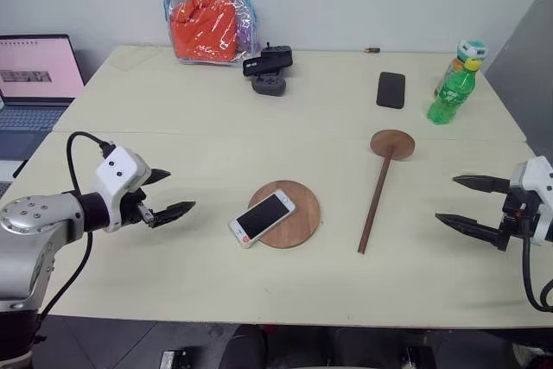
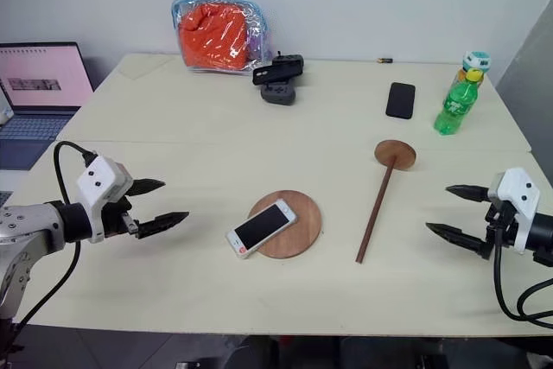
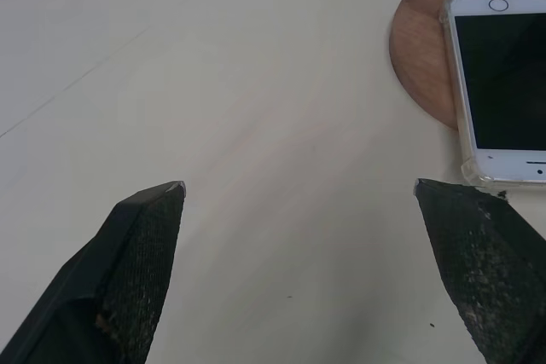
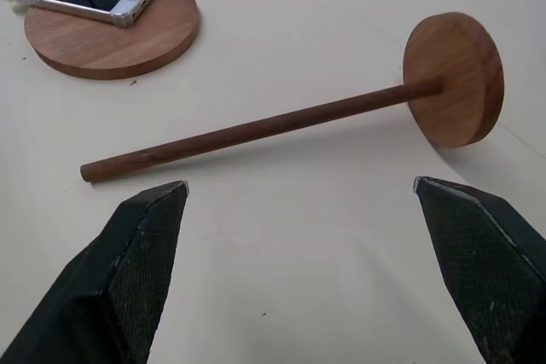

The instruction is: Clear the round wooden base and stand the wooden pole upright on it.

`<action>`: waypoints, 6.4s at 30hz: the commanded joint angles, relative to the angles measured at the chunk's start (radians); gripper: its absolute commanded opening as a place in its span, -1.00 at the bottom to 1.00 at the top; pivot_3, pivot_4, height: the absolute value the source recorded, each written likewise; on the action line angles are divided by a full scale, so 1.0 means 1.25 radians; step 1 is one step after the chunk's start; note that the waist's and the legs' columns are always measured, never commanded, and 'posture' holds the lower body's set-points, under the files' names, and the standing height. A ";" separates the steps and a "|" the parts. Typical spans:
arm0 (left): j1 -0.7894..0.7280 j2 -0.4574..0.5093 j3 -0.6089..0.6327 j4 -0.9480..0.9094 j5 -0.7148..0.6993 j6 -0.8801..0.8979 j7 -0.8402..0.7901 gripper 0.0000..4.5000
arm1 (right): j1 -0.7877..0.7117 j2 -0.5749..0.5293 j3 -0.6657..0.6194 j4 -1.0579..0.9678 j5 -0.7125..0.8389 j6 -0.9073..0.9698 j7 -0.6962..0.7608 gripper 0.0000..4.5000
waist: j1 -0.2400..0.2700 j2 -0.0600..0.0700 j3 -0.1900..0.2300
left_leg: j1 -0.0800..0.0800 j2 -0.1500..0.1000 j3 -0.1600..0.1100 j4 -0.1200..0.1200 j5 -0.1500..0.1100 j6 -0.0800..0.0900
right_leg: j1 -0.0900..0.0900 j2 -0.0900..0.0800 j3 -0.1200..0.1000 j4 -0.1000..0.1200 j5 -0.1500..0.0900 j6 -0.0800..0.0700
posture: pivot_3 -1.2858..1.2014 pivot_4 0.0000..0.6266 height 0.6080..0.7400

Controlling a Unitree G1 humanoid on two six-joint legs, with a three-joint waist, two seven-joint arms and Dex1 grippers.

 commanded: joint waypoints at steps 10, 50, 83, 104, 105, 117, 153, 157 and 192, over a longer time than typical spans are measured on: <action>-0.026 0.014 0.018 -0.050 -0.028 0.012 -0.012 1.00 | -0.007 0.033 -0.005 -0.044 -0.010 -0.005 -0.008 0.98 | 0.000 -0.001 0.001 | 0.000 0.000 0.000 0.000 0.000 0.000 | 0.000 0.000 0.000 0.000 0.000 0.000 | 0.03 -0.52 1.00; -0.231 -0.250 -0.463 -0.085 0.060 0.241 0.165 1.00 | -0.009 0.069 0.077 -0.465 0.200 0.263 -0.178 0.98 | 0.003 -0.003 0.001 | 0.000 -0.002 -0.001 0.001 0.000 0.000 | 0.001 0.003 0.000 0.000 0.000 0.000 | 0.03 -0.52 1.00; -0.216 -0.218 -0.445 -0.116 0.104 0.089 0.082 -0.98 | -0.029 0.072 0.110 -0.454 0.178 0.232 -0.175 1.00 | 0.003 -0.003 0.001 | 0.000 -0.002 -0.001 0.001 0.000 0.000 | 0.001 0.003 -0.001 0.000 0.000 0.000 | 0.03 -0.52 1.00; -0.106 -0.206 -0.322 -0.216 0.075 0.076 0.127 0.51 | -0.036 0.091 0.127 -0.460 0.174 0.233 -0.192 1.00 | 0.002 -0.003 0.001 | -0.001 -0.001 -0.001 0.001 0.000 0.000 | 0.001 0.003 0.000 0.000 0.000 0.000 | 0.03 -0.52 1.00; -0.110 -0.211 -0.334 -0.210 0.090 0.093 0.148 0.51 | -0.040 0.091 0.130 -0.460 0.175 0.233 -0.194 1.00 | 0.003 -0.003 0.001 | -0.001 -0.001 -0.001 0.001 0.000 0.000 | 0.001 0.003 0.000 0.000 0.000 0.000 | 0.03 -0.52 1.00; -0.142 -0.241 -0.382 -0.191 0.093 0.153 0.163 0.73 | -0.044 0.077 0.148 -0.479 0.192 0.244 -0.193 1.00 | 0.003 -0.004 0.002 | -0.001 -0.001 -0.001 0.001 0.000 0.000 | 0.001 0.003 -0.001 0.000 0.000 0.000 | 0.03 -0.52 1.00; -0.198 -0.231 -0.497 -0.145 0.146 0.240 0.146 0.47 | -0.047 0.079 0.178 -0.490 0.164 0.231 -0.197 1.00 | 0.003 -0.003 0.001 | 0.000 -0.001 -0.001 0.001 0.000 0.000 | 0.001 0.003 -0.001 0.000 0.000 0.000 | 0.03 -0.52 1.00; -0.196 -0.236 -0.473 -0.155 0.160 0.195 0.166 0.47 | -0.046 0.080 0.176 -0.491 0.162 0.229 -0.196 1.00 | 0.003 -0.003 0.001 | 0.000 -0.001 -0.001 0.001 0.000 0.000 | 0.001 0.003 -0.001 0.000 0.000 0.000 | 0.03 -0.52 1.00; -0.383 -0.222 0.009 0.563 0.149 0.003 0.405 0.62 | -0.388 0.191 0.365 -0.297 0.101 0.195 -0.111 1.00 | 0.000 -0.006 0.003 | -0.014 -0.001 -0.004 0.005 0.002 -0.003 | -0.012 -0.002 -0.004 0.002 0.000 0.000 | 0.03 -0.52 1.00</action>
